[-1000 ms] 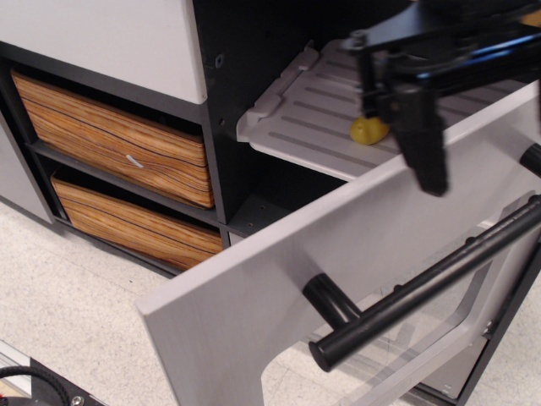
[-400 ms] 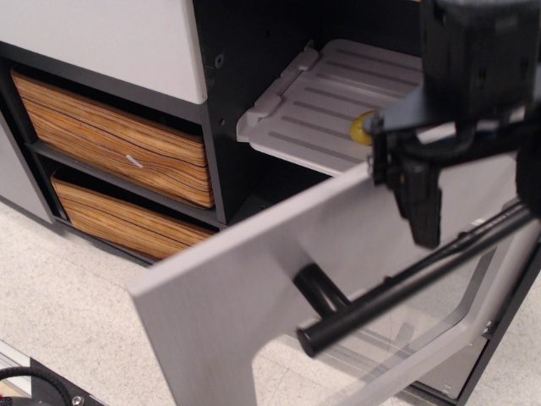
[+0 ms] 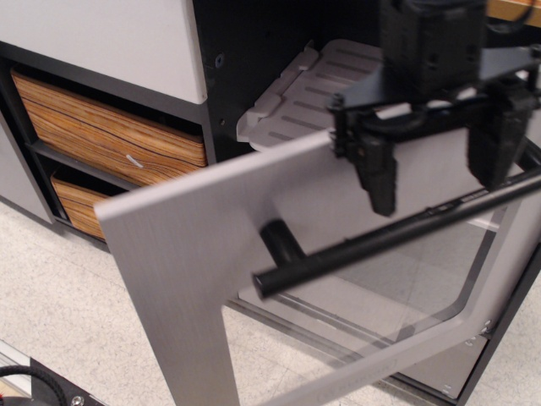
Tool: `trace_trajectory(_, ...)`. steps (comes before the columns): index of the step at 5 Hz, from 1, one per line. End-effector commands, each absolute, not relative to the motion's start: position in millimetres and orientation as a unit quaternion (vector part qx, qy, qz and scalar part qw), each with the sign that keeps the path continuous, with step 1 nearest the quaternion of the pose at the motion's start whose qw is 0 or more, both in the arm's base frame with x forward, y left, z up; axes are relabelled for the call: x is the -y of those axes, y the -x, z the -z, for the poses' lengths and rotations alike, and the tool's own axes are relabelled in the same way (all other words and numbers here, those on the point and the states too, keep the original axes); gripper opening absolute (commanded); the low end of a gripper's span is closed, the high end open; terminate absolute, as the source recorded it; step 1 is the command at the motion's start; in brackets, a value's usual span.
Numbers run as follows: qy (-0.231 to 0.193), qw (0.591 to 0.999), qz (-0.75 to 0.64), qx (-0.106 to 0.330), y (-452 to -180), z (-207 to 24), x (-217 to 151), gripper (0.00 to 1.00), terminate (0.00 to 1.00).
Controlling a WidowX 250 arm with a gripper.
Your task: Close oven
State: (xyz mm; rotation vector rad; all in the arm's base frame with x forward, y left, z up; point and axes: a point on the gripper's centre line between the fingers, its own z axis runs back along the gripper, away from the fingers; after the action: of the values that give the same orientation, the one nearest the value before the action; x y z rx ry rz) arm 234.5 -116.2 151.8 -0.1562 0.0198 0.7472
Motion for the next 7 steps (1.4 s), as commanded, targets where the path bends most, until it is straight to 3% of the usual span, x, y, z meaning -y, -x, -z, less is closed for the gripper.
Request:
trace_trajectory(1,0.075,0.926,-0.368,0.034,-254,-174,80,1.0,0.0)
trace_trajectory(2,0.088,0.936,-0.339,0.029,-246,-179,73,1.0,0.0)
trace_trajectory(3,0.104,0.964,-0.24,-0.039,-233,-154,78,1.0,0.0)
trace_trajectory(4,0.083,0.974,-0.207,-0.033,-227,-124,80,1.0,0.0)
trace_trajectory(5,0.038,0.979,-0.196,-0.029,-234,-77,81,1.0,0.0)
trace_trajectory(7,0.019,0.985,-0.173,0.014,-244,-44,82,1.0,0.0)
